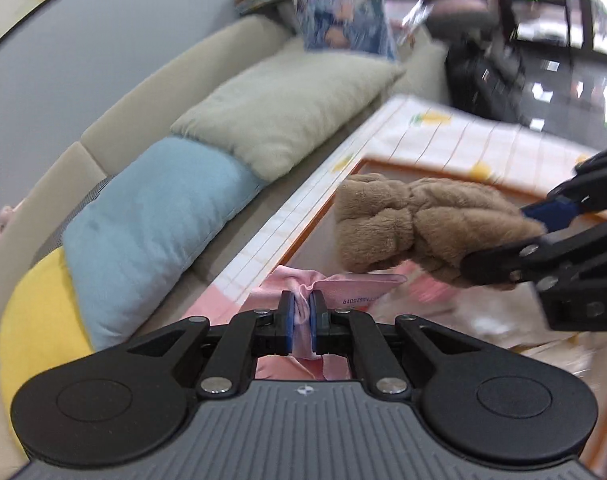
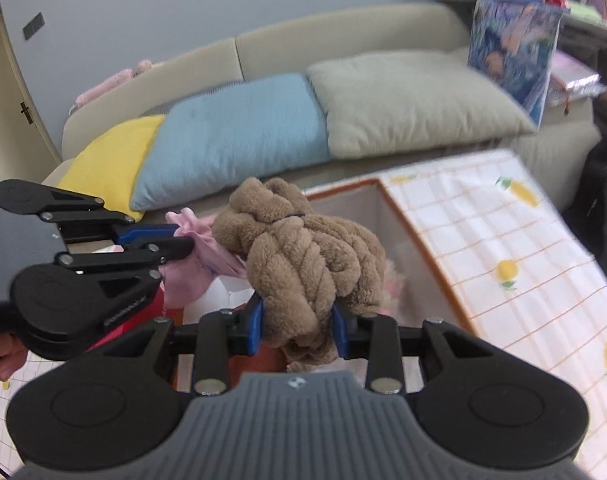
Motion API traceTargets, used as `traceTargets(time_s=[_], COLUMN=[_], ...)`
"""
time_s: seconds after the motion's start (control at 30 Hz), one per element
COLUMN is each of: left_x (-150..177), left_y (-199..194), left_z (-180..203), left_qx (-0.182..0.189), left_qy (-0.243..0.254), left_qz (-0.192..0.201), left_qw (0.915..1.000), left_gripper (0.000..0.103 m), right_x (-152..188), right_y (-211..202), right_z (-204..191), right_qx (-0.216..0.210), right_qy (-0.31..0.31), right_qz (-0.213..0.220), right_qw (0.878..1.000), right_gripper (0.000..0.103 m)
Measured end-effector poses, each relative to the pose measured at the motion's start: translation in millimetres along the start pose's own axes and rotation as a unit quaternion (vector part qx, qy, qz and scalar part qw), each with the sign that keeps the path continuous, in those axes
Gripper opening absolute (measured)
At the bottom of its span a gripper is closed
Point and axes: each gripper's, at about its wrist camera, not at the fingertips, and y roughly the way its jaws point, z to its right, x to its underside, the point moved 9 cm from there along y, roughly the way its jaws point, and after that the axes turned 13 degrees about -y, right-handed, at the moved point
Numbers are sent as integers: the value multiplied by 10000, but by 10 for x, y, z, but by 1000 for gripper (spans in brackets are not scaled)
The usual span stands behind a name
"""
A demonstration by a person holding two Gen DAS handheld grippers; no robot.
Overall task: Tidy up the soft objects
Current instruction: 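Carry the pink cloth and brown towel over the orange box, then open both grippers to drop the cloth and towel into the box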
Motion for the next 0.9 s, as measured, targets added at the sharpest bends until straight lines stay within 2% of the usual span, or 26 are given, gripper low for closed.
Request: traceTargets(time_s=[0.17,0.23,0.37,0.4,0.53,0.67,0.73,0.9], left_x=[58,102,142,139,145,114,64,-27], left_y=[308,403,502,499,451,312,214,-236], left_z=[-25,-23,-61,-67,-87,-114,-140,-287], left_qx=[40,130,236,270,502,548,565,492], left_qy=[59,24,-30,-79,-294,-349,-376,-609], left_qz=[-275,-389,-427,-405,-378,-273,-184,156], left_qw=[9996,9992,9988,9988,9976,9975,9975,9968], left_gripper=[11,18,22,28,46,51,57,62], right_x=[62,117,206,219,223,178,153,-54], right_y=[370,490,634,648,673,613,519,136], right_z=[-10,-17,-53,-66,-100,-107,-96,-126], right_qx=[-162,-144,-182,-177,-89,-20,15,335], right_qy=[336,389,384,355,235,196,187,5], right_qz=[-391,-583,-782,-796,-808,-804,-800,-577], right_qw=[9985,9974,9960,9960,9964,9966,9966,9978], right_gripper=[33,33,37,37,46,52,58,60])
